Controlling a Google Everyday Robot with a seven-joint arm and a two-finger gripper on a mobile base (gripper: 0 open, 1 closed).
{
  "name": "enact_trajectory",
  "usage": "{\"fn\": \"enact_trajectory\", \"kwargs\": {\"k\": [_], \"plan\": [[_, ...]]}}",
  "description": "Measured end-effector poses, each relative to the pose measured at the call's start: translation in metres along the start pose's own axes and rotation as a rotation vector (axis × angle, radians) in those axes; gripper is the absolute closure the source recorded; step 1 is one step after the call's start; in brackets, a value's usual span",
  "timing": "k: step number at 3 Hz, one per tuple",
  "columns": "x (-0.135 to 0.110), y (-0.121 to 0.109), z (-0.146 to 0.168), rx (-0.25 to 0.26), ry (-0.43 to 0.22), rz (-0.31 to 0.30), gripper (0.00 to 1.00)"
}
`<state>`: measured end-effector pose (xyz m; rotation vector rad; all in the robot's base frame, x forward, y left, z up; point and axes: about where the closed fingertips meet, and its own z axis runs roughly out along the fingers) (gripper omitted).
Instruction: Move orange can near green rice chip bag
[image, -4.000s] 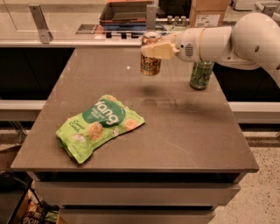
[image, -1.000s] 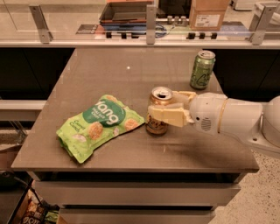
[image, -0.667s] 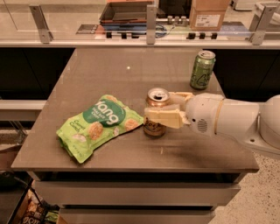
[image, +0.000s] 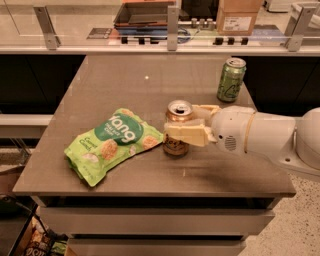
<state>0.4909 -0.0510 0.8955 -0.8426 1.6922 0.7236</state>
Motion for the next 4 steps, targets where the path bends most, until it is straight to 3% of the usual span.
{"fn": "enact_trajectory", "kwargs": {"k": [2, 3, 4], "plan": [[-0.0017, 0.0033, 0.0027, -0.006, 0.002, -0.005, 0.13], [-0.0025, 0.0049, 0.0040, -0.009, 0.003, -0.008, 0.00], [-0.0025, 0.0050, 0.0040, -0.009, 0.003, -0.008, 0.00]]}}
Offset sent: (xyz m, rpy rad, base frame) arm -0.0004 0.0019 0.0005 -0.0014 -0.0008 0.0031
